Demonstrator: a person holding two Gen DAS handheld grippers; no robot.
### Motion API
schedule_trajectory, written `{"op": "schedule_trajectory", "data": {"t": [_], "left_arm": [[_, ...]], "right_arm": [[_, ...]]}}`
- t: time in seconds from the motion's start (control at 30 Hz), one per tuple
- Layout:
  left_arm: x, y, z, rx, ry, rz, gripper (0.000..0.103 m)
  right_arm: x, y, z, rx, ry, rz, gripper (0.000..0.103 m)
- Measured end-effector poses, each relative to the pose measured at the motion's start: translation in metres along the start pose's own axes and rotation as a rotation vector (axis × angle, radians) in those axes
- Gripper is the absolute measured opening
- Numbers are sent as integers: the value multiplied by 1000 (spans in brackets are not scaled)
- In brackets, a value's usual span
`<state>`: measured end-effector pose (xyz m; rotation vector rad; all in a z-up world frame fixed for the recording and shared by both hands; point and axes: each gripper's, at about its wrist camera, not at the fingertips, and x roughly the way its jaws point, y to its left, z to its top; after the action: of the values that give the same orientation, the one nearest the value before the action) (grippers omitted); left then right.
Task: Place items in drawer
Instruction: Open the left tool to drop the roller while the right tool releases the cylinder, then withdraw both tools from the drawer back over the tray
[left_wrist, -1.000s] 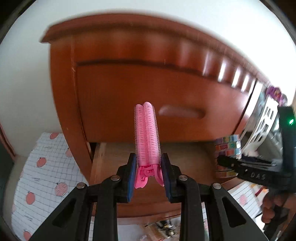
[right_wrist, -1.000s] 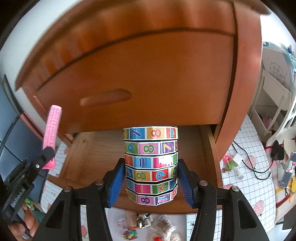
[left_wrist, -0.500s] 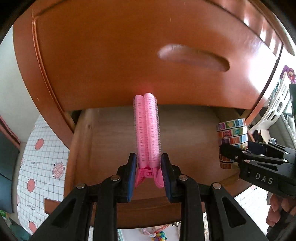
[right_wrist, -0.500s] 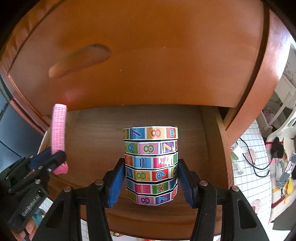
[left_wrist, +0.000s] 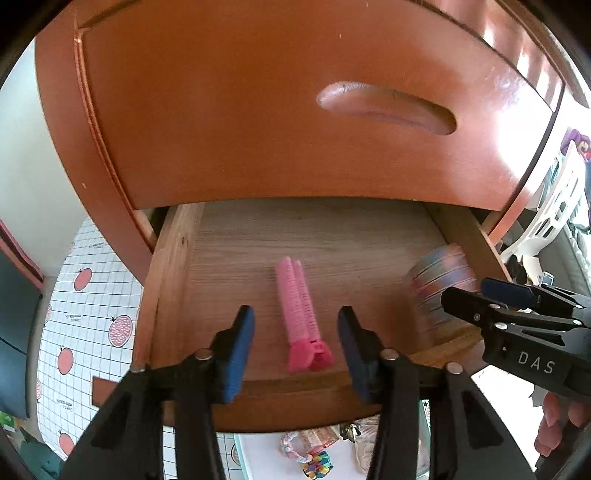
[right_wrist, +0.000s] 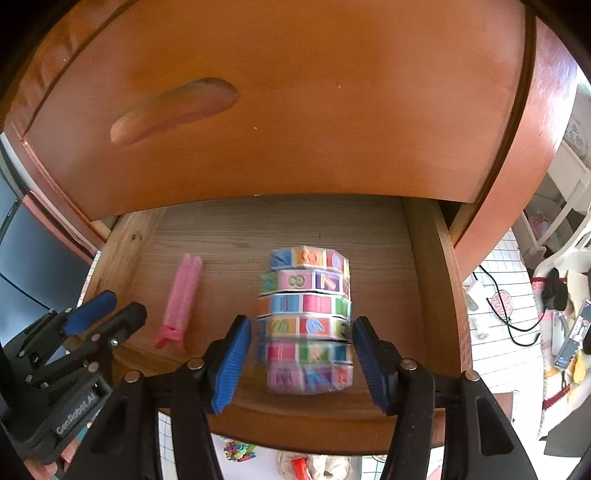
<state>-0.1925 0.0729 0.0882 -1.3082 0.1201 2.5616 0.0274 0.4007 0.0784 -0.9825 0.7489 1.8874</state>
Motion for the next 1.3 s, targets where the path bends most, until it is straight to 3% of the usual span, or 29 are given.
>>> {"op": "schedule_trajectory", "data": {"t": [0.03,0.13,0.27,0.33,0.43,0.53,0.6,0.63,0.77,0.9,1.17,1.27,1.3], "left_arm": [[-3,0,0,1,-2,1,49],[-11,-3,-2,-3,-9,9,49],[-21,-2,0,-25,-20,9,66],[-26,2,0,-35,-27,13,67],[-36,1,-3,-39,-34,27,68],[-46,13,-6,-49,-50,42,77],[-48,15,-6,-55,-60,52,81],[-49,16,-6,-58,-67,57,83],[-56,20,-11,-72,-93,80,86],[-71,22,-17,-84,-121,83,100],[-79,17,-22,-90,-144,97,100],[-87,16,-27,-96,-158,89,100],[-90,15,-30,-89,-165,85,100]], "right_arm": [[-2,0,0,-2,-4,-4,65],[-10,6,-6,151,-31,-88,66],[-25,13,-7,141,-45,-103,72],[-30,16,-8,136,-53,-112,74],[-36,17,-10,135,-63,-130,82],[-42,18,-12,163,-78,-146,89],[-46,20,-13,202,-93,-174,102],[-48,21,-14,199,-101,-176,103],[-53,27,-19,237,-122,-195,103],[-55,33,-23,319,-148,-233,103],[-72,43,-37,391,-181,-270,103],[-78,48,-44,476,-202,-308,103],[-80,49,-47,557,-214,-341,103]]}}
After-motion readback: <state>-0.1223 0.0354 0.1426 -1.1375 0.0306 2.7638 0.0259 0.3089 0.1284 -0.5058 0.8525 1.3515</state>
